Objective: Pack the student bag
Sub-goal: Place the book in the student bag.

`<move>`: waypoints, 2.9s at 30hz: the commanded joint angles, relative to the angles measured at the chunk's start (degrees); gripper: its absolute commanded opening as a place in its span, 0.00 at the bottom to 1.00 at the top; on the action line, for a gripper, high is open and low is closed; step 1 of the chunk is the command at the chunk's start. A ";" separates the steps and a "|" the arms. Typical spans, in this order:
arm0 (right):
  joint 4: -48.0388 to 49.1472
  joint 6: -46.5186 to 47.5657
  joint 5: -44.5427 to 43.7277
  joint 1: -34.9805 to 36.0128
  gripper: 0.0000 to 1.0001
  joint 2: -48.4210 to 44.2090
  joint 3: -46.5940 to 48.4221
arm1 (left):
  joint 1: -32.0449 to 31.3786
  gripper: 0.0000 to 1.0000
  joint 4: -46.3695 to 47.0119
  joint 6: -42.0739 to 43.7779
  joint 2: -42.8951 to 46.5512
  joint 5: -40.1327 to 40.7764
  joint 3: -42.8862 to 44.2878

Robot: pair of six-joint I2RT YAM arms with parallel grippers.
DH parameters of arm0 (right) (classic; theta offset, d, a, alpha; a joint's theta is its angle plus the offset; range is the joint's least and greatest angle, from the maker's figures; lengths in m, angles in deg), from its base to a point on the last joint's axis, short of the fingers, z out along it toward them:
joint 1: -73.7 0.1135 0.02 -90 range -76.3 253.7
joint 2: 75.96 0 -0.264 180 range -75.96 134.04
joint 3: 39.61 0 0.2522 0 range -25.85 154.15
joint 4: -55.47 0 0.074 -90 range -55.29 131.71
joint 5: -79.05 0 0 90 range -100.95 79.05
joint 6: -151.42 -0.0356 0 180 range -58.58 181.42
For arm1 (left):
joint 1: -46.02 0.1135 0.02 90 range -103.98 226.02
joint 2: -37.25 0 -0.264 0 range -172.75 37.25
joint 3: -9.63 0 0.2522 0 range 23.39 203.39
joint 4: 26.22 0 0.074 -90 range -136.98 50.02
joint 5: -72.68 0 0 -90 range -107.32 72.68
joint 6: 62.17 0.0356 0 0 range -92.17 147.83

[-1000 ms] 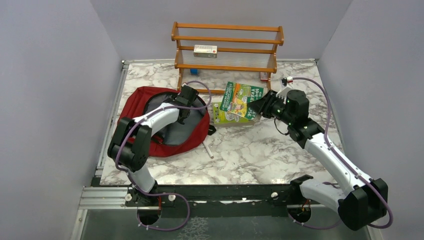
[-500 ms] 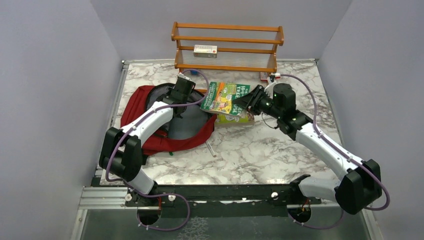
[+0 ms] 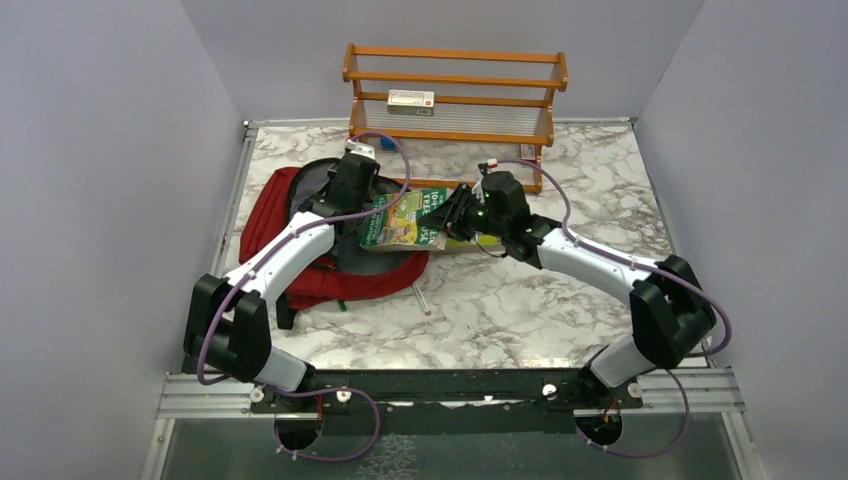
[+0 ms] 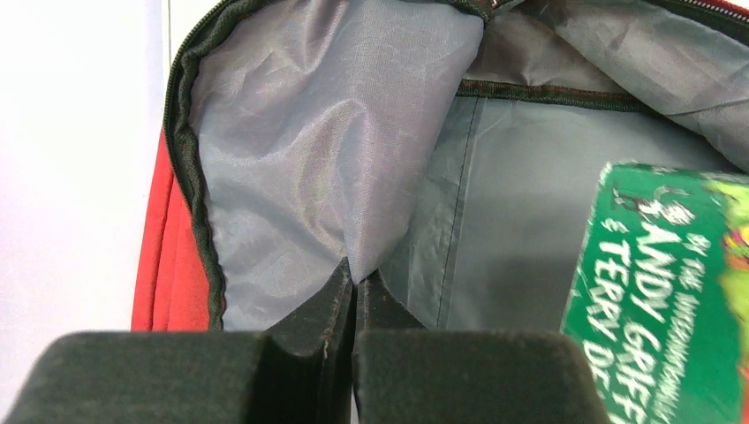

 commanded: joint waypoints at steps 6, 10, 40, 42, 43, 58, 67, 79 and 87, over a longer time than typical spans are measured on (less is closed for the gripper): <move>12.75 -4.09 0.78 2.20 0.00 10.19 9.44 | 1.49 0.00 8.39 -1.02 5.29 -6.49 -4.08; 14.23 -4.60 0.89 4.31 0.01 15.21 13.36 | 1.81 0.00 9.05 -2.77 6.16 -7.18 -4.95; 24.87 -6.84 -8.99 14.41 0.01 54.58 46.77 | 3.09 0.00 11.15 -3.04 9.75 -8.44 -6.70; 22.94 -6.78 -9.55 14.55 0.03 56.93 49.54 | 3.20 0.00 11.15 -2.91 9.69 -8.43 -6.70; 21.93 -6.68 -9.86 14.60 0.04 57.94 50.62 | 3.22 0.00 11.15 -2.94 9.67 -8.43 -6.74; 12.83 -0.91 -12.34 14.74 0.56 60.99 54.82 | 3.70 0.00 11.22 -2.60 9.58 -8.60 -7.14; 8.03 2.77 -14.30 14.73 0.68 56.51 52.55 | 4.17 0.00 11.16 -2.60 9.32 -8.69 -7.14; 0.86 7.13 -19.78 14.71 0.72 46.77 43.55 | 4.71 0.00 11.15 -2.38 9.48 -7.95 -7.31; 4.81 14.84 -21.42 14.73 0.72 33.23 30.23 | 5.92 0.00 10.78 -1.76 9.24 -3.45 -7.75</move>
